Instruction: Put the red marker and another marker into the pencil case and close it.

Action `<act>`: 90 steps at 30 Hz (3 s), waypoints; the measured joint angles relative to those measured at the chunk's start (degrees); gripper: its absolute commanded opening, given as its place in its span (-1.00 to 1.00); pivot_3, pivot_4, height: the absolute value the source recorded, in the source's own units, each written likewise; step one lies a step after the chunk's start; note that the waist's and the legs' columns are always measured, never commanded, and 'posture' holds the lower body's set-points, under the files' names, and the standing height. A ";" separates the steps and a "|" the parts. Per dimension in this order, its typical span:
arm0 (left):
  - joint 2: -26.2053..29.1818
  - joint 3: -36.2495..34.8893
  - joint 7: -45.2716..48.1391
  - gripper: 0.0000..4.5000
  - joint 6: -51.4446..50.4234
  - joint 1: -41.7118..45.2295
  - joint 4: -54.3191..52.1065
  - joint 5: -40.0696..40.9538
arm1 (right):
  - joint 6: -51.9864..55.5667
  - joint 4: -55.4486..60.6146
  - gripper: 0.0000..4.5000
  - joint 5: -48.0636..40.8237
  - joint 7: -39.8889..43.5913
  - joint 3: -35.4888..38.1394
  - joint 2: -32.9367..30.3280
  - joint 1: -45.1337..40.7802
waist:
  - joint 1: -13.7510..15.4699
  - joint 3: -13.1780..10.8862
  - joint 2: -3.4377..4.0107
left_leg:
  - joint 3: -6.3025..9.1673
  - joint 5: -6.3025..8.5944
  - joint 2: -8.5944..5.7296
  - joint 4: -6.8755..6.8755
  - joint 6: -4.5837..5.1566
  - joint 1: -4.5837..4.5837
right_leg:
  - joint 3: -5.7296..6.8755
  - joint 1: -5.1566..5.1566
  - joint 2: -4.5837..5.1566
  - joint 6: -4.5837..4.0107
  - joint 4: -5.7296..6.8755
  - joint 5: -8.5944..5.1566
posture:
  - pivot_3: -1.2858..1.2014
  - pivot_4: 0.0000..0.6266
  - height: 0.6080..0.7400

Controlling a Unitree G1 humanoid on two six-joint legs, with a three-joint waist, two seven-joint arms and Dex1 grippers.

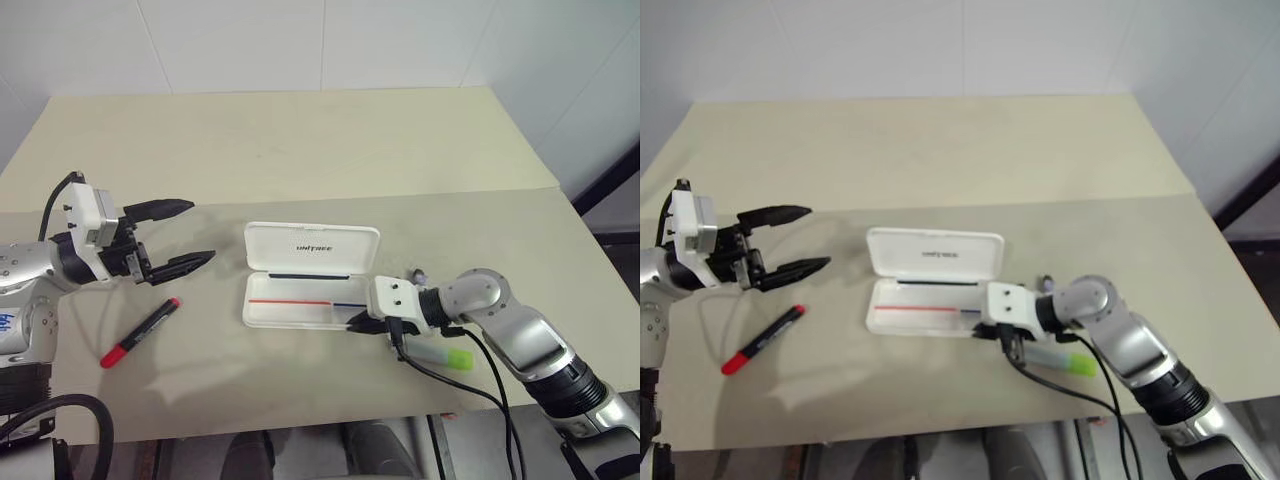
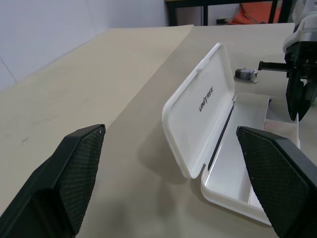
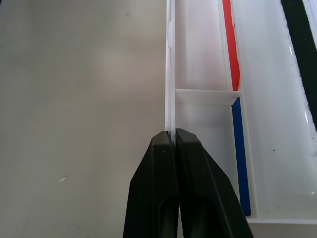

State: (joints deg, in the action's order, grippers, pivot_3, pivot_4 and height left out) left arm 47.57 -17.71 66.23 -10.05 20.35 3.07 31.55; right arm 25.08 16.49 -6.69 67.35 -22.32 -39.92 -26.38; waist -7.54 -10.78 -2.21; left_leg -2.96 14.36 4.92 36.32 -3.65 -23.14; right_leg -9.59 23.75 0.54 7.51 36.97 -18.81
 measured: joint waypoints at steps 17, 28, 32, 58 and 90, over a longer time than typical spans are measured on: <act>-0.25 0.92 0.14 1.00 -0.24 1.79 0.20 0.00 | -8.50 -2.58 -0.24 -7.04 3.38 5.73 2.20 -3.82 | 0.40 0.00 0.00 | 0.03 0.00 0.00 0.04 0.00 0.03 | 0.01 -0.05 0.00 0.01 0.01 0.01 | 0.03 -0.52 1.00; 8.60 -0.39 0.92 1.00 -7.67 -11.31 -2.67 -2.84 | -4.35 -2.22 0.95 -26.24 6.71 19.33 2.27 -3.70 | 1.08 -0.03 0.00 | 0.01 0.00 0.04 -0.04 0.01 0.07 | 0.02 -0.04 0.01 -0.04 0.01 -0.03 | 0.03 -0.52 1.00; 12.06 -2.04 0.52 1.00 -10.24 -16.18 -5.59 -4.26 | -2.04 -0.09 0.98 -29.23 3.62 20.96 2.69 -3.73 | 1.24 -0.06 -0.04 | 0.01 0.00 0.04 -0.05 0.00 0.07 | 0.03 -0.04 0.02 -0.09 -0.01 -0.05 | 0.03 -0.52 1.00; 19.00 4.75 -12.50 0.12 -31.67 -22.87 -18.43 -15.25 | -2.62 3.79 1.00 -28.70 -5.29 21.93 4.53 -1.54 | 1.06 -0.10 -0.07 | -0.05 0.02 0.03 -0.22 -0.01 0.08 | 0.01 0.10 0.02 -0.18 0.02 -0.11 | 0.03 -0.52 1.00; 16.84 17.43 2.23 -0.75 -27.43 2.86 -23.75 -8.03 | -7.40 -1.47 1.00 -24.93 -5.56 25.38 1.51 1.33 | 1.91 -0.15 -0.05 | -0.02 0.05 -0.03 0.08 0.01 0.05 | -0.03 -0.08 0.00 0.02 -0.03 -0.07 | 0.03 -0.52 1.00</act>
State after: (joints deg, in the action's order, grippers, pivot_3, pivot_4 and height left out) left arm 64.41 -0.28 68.46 -37.47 23.21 -20.67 23.52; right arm 17.68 15.02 -31.62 61.79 3.06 -38.41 -25.05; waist -5.63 -10.93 -2.26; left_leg -2.97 14.41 4.89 36.39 -3.64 -23.09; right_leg -9.62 23.67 0.55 7.53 36.94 -18.88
